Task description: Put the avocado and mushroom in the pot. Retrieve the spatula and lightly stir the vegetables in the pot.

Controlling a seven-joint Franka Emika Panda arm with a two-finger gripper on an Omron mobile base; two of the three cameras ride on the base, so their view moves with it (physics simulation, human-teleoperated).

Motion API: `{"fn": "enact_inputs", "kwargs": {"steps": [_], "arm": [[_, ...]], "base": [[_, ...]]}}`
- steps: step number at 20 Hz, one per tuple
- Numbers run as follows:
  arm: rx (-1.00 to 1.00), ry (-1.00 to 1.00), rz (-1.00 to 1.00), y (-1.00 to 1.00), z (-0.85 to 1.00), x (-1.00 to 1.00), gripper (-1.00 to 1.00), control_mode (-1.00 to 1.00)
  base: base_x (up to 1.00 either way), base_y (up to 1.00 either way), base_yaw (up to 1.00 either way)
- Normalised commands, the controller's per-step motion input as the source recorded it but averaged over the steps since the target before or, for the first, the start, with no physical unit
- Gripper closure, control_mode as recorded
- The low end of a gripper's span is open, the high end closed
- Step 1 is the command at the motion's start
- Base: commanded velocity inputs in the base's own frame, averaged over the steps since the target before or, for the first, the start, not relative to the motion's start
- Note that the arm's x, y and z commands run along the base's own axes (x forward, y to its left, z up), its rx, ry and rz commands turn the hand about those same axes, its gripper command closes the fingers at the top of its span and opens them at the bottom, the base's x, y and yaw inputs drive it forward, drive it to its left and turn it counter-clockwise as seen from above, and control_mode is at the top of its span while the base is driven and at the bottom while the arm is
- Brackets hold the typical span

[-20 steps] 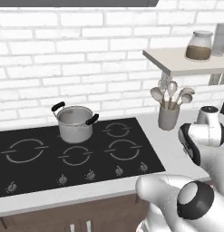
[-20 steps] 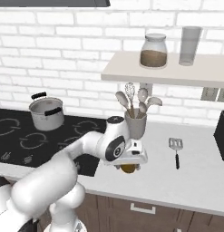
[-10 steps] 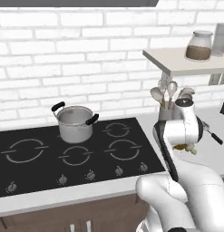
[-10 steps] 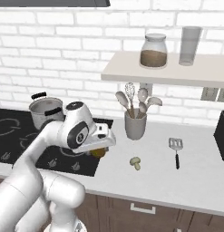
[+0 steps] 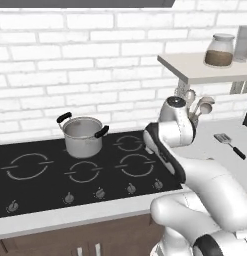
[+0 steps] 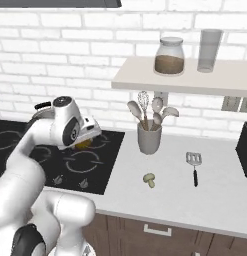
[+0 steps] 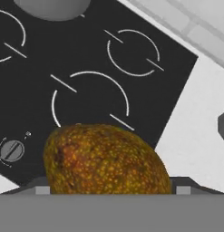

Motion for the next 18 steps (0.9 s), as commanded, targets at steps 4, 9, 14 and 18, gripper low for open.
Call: {"fn": "enact_inputs", "kwargs": {"steps": [4,9,14,18], "arm": [[0.23,0.07,0.40,0.84,0.57,0.99,1.00,-1.00],[0.02,0.03,0.12,1.00,0.49,0.90,1.00,-1.00],[-0.02,0.10,0.00,1.00,0.00,1.00,1.00,-1.00],[-0.07,0.04,-0.04,1.00,-0.02,1.00,1.00,-1.00]], "base": [[0.00,0.00,0.00],[0.00,0.00,0.00],[0.00,0.00,0.00],[0.00,0.00,0.00]]}}
